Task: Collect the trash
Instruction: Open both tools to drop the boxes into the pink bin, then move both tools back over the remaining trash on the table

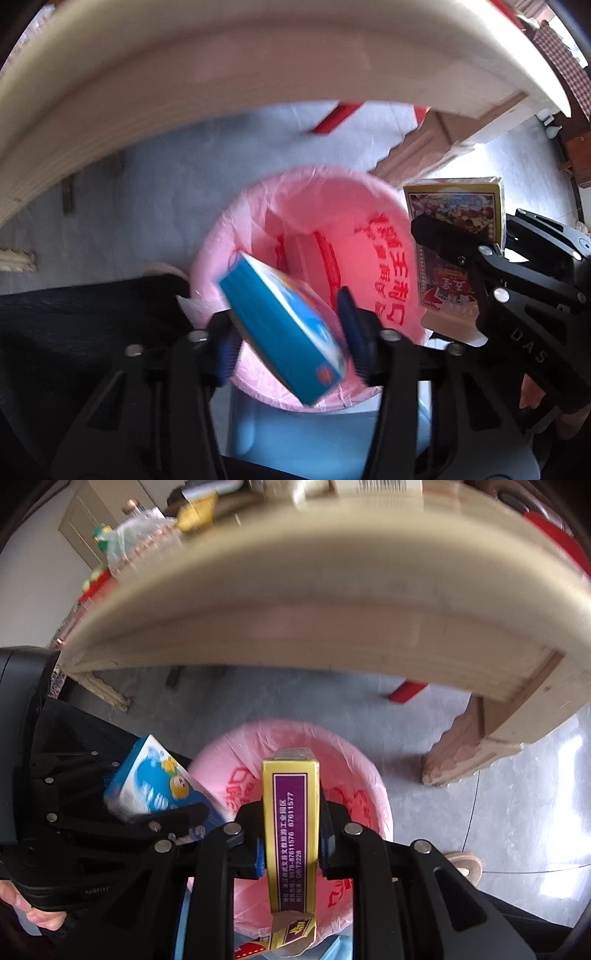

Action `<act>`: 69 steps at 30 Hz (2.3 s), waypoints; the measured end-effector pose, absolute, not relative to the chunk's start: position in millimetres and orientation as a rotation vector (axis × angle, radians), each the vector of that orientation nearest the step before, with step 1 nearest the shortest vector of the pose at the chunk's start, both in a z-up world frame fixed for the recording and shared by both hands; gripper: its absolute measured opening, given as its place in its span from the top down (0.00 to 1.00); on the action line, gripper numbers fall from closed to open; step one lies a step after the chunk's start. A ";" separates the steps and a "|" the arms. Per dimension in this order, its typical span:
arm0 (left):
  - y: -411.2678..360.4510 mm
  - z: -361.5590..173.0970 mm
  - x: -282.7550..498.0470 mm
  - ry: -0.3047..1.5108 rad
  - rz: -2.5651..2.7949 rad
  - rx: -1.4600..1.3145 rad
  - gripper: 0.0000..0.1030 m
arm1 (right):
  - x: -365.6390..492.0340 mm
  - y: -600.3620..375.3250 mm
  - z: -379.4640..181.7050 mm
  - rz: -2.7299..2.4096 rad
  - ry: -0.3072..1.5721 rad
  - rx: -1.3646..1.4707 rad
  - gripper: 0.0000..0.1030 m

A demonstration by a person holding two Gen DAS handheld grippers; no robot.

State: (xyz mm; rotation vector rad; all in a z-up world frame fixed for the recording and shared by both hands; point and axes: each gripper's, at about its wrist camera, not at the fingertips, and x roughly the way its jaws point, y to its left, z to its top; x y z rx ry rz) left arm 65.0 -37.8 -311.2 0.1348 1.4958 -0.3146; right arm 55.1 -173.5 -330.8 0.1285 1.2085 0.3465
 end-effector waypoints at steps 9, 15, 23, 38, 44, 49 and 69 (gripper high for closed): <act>-26.2 -365.6 80.2 1.661 -0.249 0.092 0.58 | 69.6 -156.5 -393.3 0.371 1.370 0.082 0.80; -33.5 -371.9 82.8 1.674 -0.275 0.092 0.57 | 74.1 -156.3 -413.4 0.361 1.422 0.066 0.66; -29.0 -374.2 86.1 1.686 -0.261 0.078 0.48 | 74.5 -156.6 -413.8 0.358 1.432 0.072 0.66; -19.4 -352.6 85.4 1.603 -0.226 0.066 0.36 | 66.8 -158.9 -389.4 0.345 1.366 0.070 0.56; -10.6 -301.1 70.7 1.503 -0.248 0.085 0.35 | 51.5 -171.8 -342.5 0.353 1.270 0.140 0.49; -0.2 -213.8 73.3 1.351 -0.289 0.098 0.32 | 44.8 -191.5 -276.8 0.355 1.134 0.227 0.40; 43.9 -26.6 187.4 1.232 -0.278 -0.199 0.25 | 107.2 -236.1 -31.7 0.426 0.691 0.243 0.37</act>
